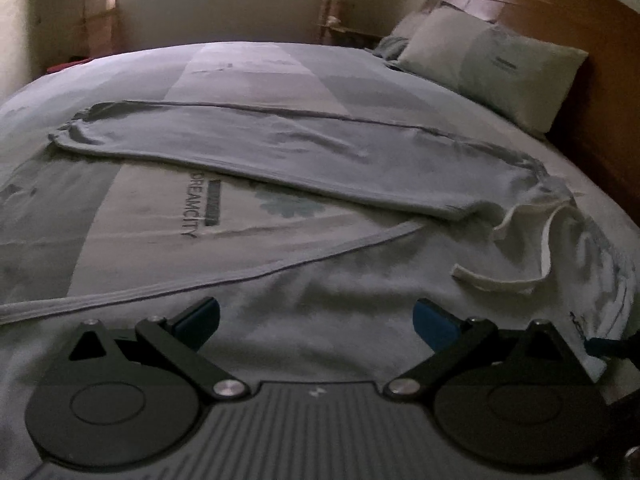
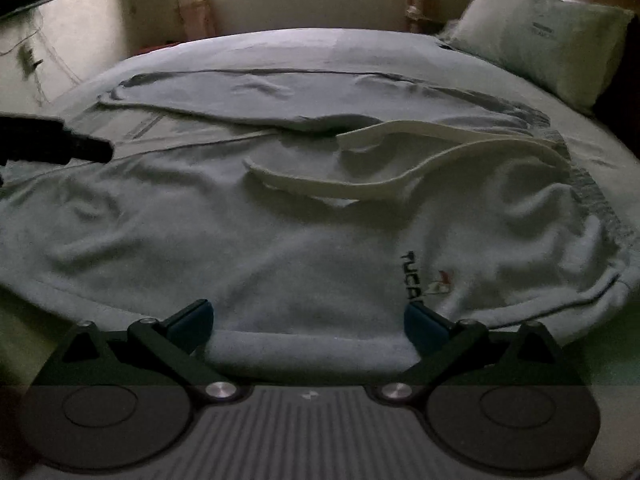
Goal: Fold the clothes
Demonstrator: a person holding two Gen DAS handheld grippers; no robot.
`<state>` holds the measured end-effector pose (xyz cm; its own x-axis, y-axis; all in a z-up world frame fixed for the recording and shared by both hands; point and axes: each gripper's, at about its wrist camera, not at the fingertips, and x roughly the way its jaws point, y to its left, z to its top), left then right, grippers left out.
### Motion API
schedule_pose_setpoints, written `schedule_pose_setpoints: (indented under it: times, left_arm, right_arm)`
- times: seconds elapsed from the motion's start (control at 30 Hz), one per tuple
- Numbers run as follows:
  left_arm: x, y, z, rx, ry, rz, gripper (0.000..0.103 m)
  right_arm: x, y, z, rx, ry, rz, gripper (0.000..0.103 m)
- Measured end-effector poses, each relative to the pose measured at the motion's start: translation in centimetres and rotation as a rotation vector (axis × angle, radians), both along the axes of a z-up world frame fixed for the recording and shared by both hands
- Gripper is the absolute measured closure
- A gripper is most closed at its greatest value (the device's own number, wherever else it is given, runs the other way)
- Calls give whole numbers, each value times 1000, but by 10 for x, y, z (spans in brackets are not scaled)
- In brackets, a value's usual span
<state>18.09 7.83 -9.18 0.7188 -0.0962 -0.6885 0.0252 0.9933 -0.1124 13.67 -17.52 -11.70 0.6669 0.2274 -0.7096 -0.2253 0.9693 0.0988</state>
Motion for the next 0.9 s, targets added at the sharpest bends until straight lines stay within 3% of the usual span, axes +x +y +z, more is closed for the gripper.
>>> schedule_pose_setpoints:
  times: [0.1, 0.23, 0.43, 0.7, 0.9]
  left_arm:
    - [1, -2, -2, 8, 6, -2, 1]
    - [2, -8, -2, 12, 1, -21, 1]
    - [3, -15, -1, -3, 4, -38, 1]
    - [2, -60, -23, -114, 84, -252, 1]
    - [5, -53, -34, -78, 120, -232, 1]
  right_arm:
    - [6, -3, 8, 52, -19, -10, 0]
    - [14, 3, -2, -9, -5, -3, 0]
    - [3, 4, -17, -61, -57, 23, 0]
    - [-1, 8, -19, -66, -93, -1, 0]
    - [-1, 6, -18, -65, -90, 6, 0]
